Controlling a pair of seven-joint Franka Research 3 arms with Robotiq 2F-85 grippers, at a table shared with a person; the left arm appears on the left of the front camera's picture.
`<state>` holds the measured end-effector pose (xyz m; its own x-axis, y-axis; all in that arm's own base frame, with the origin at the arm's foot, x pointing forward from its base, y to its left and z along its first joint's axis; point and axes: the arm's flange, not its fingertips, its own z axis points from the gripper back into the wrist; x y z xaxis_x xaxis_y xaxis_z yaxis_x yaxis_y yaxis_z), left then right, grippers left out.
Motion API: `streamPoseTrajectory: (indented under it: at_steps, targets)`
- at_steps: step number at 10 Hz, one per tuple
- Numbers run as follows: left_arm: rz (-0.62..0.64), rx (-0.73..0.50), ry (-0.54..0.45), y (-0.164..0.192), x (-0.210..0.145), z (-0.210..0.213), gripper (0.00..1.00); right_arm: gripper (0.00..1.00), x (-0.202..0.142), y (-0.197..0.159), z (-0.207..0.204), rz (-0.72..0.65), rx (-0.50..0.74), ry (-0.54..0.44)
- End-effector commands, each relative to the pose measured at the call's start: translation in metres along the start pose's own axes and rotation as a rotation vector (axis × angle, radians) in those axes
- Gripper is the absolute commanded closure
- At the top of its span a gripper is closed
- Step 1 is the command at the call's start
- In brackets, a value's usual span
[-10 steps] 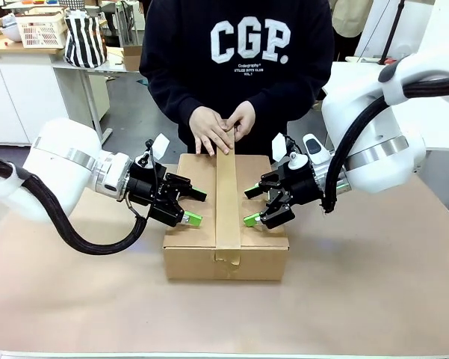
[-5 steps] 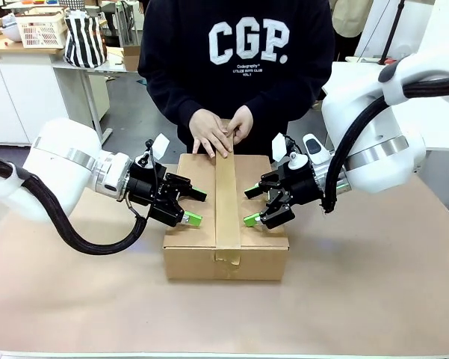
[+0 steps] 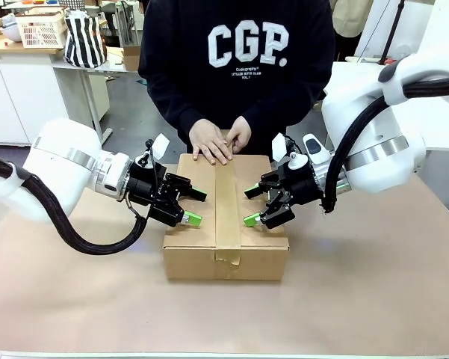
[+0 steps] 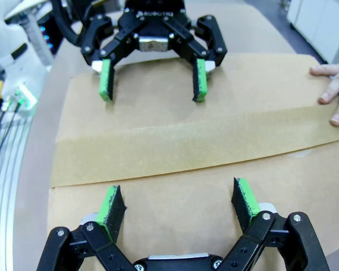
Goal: Pack the gift set into the box.
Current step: Press and hold the closed box until the human finishes sealing it.
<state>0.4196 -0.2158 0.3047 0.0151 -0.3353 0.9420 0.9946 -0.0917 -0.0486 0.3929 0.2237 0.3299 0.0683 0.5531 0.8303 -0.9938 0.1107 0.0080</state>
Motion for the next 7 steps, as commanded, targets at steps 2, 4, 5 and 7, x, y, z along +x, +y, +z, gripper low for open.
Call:
streamPoseTrajectory:
  at_steps: [2, 4, 5, 7]
  targets:
    - [0.013, -0.002, -0.004, -0.0012, -0.0032, 0.0008, 0.00, 0.00, -0.0049, 0.0018, -0.0016, -0.015, -0.003, 0.003]
    - [0.013, -0.002, -0.004, -0.0012, -0.0032, 0.0008, 0.00, 0.00, -0.0049, 0.0018, -0.0016, -0.015, -0.003, 0.003]
    - [0.013, -0.002, -0.004, -0.0012, -0.0032, 0.0008, 0.00, 0.00, -0.0049, 0.0018, -0.0016, -0.015, -0.003, 0.003]
    - [0.013, -0.002, -0.004, -0.0012, -0.0032, 0.0008, 0.00, 0.00, -0.0049, 0.0018, -0.0016, -0.015, -0.003, 0.003]
